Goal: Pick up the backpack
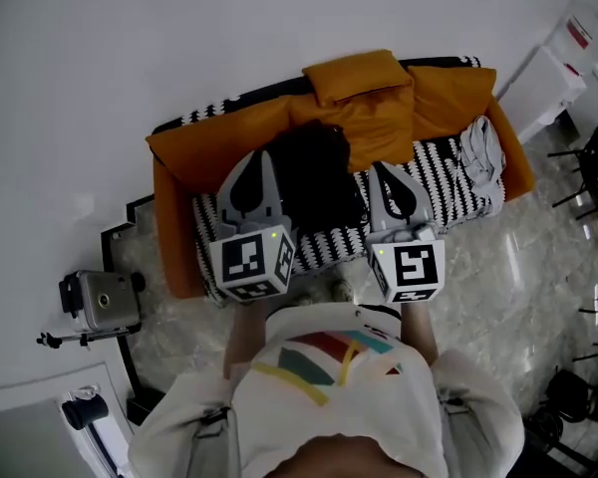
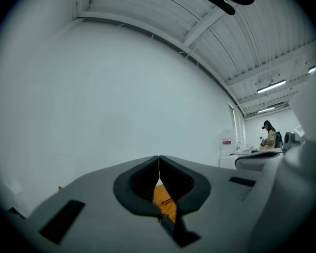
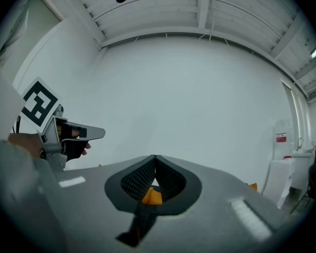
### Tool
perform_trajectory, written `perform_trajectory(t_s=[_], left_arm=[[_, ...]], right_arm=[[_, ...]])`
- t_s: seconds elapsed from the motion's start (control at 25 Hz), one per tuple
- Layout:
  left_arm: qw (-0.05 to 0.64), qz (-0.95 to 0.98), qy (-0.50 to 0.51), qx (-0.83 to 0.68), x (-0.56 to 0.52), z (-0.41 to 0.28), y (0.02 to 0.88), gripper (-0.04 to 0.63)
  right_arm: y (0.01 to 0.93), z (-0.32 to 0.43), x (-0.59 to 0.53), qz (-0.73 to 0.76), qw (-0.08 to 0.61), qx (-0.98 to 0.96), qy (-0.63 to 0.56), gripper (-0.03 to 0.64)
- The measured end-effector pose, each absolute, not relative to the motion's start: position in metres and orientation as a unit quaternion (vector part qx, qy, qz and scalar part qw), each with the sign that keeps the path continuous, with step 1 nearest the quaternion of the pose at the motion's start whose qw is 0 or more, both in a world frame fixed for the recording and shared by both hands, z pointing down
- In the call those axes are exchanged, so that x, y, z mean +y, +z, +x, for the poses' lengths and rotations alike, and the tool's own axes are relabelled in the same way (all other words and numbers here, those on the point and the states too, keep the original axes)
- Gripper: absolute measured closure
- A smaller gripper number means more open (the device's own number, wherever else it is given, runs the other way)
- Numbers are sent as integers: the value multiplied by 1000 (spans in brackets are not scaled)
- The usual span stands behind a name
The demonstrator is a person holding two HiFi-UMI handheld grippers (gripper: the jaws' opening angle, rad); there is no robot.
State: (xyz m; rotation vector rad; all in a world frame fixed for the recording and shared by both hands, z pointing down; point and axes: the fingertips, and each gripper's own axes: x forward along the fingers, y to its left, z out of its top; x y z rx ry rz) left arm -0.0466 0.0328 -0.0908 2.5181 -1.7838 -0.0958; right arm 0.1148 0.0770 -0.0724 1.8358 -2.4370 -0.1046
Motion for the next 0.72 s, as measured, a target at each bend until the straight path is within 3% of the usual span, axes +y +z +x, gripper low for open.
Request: perform_trajectory(t_s=[0.72], left_arm=[[34,792,-34,-609,10,-90,-86,580]], right_arm=[[-75,85,48,570,46,-819,-49,614]])
